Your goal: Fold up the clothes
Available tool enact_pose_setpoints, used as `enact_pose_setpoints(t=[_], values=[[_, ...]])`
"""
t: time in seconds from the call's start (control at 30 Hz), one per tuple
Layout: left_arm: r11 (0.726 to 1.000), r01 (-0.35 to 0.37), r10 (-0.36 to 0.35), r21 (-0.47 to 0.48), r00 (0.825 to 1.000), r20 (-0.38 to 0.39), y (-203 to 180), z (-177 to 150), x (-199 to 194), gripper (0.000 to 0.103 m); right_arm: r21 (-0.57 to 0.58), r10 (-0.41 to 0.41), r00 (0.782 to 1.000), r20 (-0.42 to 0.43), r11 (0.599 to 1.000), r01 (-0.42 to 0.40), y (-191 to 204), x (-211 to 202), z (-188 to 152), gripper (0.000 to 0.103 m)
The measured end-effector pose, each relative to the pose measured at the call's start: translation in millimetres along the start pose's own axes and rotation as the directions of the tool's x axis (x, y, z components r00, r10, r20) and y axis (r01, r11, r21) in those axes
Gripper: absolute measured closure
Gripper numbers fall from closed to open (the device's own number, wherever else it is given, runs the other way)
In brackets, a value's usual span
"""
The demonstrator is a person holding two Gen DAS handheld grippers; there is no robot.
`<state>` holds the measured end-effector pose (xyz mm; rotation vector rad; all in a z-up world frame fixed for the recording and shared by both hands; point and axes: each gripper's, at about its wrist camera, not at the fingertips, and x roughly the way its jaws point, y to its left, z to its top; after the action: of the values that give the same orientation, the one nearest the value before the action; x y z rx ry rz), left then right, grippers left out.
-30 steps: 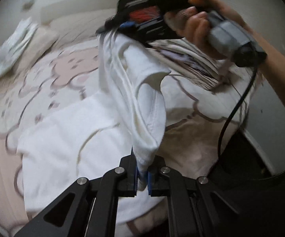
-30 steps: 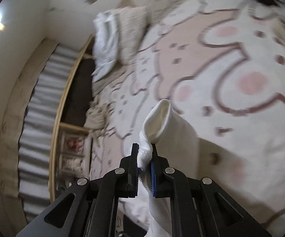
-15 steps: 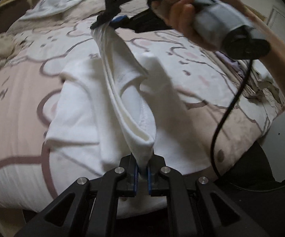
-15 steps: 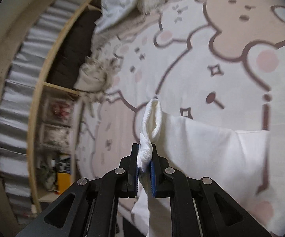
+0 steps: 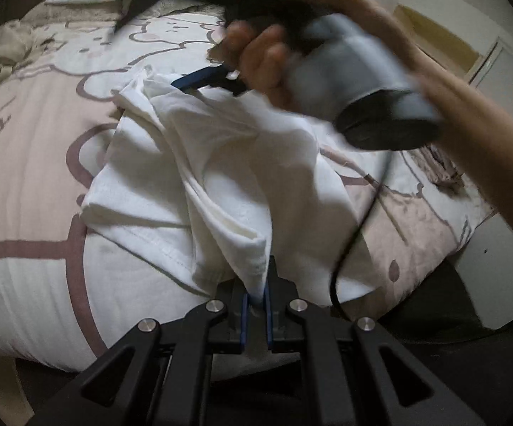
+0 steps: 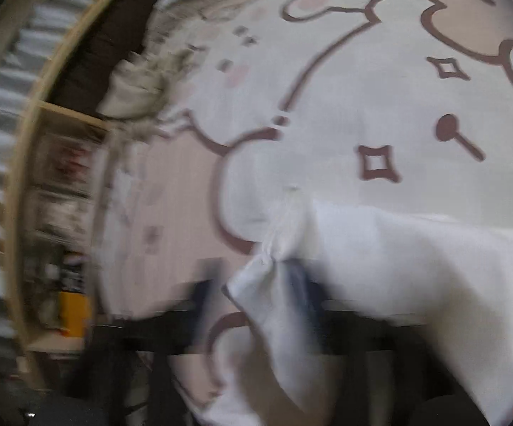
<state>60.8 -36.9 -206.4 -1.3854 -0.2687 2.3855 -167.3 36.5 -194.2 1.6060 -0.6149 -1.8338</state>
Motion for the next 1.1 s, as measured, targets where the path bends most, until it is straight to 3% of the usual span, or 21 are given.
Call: enact_pose_setpoints(t=[0.1, 0.17, 0.2, 0.23, 0.3, 0.37, 0.43, 0.5, 0.6, 0.7, 0.83, 0.97, 1.03, 1.1], values=[[1.0, 0.017, -0.017, -0.016, 1.0, -0.006, 4.6, -2.4, -1.8, 0.095, 0.043, 0.129, 0.991, 0.029, 0.991, -0.13, -1.2, -23.7, -2.4, 0.012], [1.0, 0.015, -0.015, -0.009, 1.0, -0.012, 5.1, -6.3, -3.3, 0.094, 0.042, 0.154, 0.986, 0.059, 0.987, -0.156, -6.5, -47.9, -5.4, 0.013], [1.0, 0.014, -0.014, -0.005, 1.0, -0.015, 5.4, -8.2, -4.0, 0.091, 0.037, 0.143, 0.987, 0.071, 0.989, -0.146, -9.4, -58.4, -7.8, 0.021], [1.0, 0.013, -0.013, -0.002, 1.0, -0.019, 5.7, -10.1, -4.8, 0.089, 0.026, 0.099, 0.992, 0.079, 0.995, -0.101, -12.8, -66.5, -11.6, 0.028], [1.0, 0.011, -0.011, 0.005, 1.0, -0.025, 6.2, -14.0, -6.3, 0.083, -0.006, -0.013, 0.996, 0.084, 1.0, 0.013, -22.2, -76.2, -24.0, 0.056], [1.0, 0.009, -0.009, 0.012, 0.999, -0.031, 6.8, -17.8, -7.8, 0.082, -0.042, -0.134, 0.987, 0.088, 0.989, 0.138, -32.7, -83.2, -38.5, 0.07], [1.0, -0.004, 0.005, 0.022, 0.999, -0.041, 7.9, -23.4, -9.6, 0.082, -0.128, -0.233, 0.965, 0.117, 0.96, 0.248, -35.2, -85.7, -53.2, 0.073], [1.0, -0.023, 0.024, 0.021, 0.999, -0.046, 11.2, -29.0, -13.6, 0.082, -0.282, -0.316, 0.931, 0.184, 0.89, 0.358, -25.7, -83.6, -70.0, 0.073], [0.999, -0.038, 0.037, -0.008, 0.999, -0.034, 18.0, -33.0, -23.1, 0.082, -0.4, -0.342, 0.924, 0.171, 0.833, 0.383, -11.8, -67.7, -82.9, 0.073], [0.996, -0.044, 0.044, -0.071, 0.999, 0.002, 28.5, -31.2, -36.1, 0.082, -0.457, -0.337, 0.934, 0.119, 0.817, 0.353, 1.6, -46.3, -86.7, 0.073], [0.989, -0.054, 0.062, -0.137, 0.997, 0.05, 41.6, -27.7, -53.2, 0.082, -0.487, -0.25, 0.967, 0.044, 0.84, 0.239, 25.2, -27.8, -86.0, 0.073], [0.982, -0.075, 0.09, -0.176, 0.993, 0.081, 50.0, -25.8, -65.5, 0.082, -0.458, -0.105, 0.991, -0.088, 0.887, 0.054, 47.4, -7.6, -82.6, 0.073], [0.978, -0.085, 0.103, -0.188, 0.99, 0.093, 53.6, -25.5, -71.7, 0.082, -0.409, 0.006, 0.988, -0.154, 0.91, -0.07, 56.3, -5.1, -85.9, 0.073], [0.976, -0.095, 0.116, -0.194, 0.988, 0.101, 56.5, -25.9, -78.0, 0.082, -0.344, 0.144, 0.972, -0.184, 0.917, -0.201, 63.7, -8.6, -85.3, 0.073]])
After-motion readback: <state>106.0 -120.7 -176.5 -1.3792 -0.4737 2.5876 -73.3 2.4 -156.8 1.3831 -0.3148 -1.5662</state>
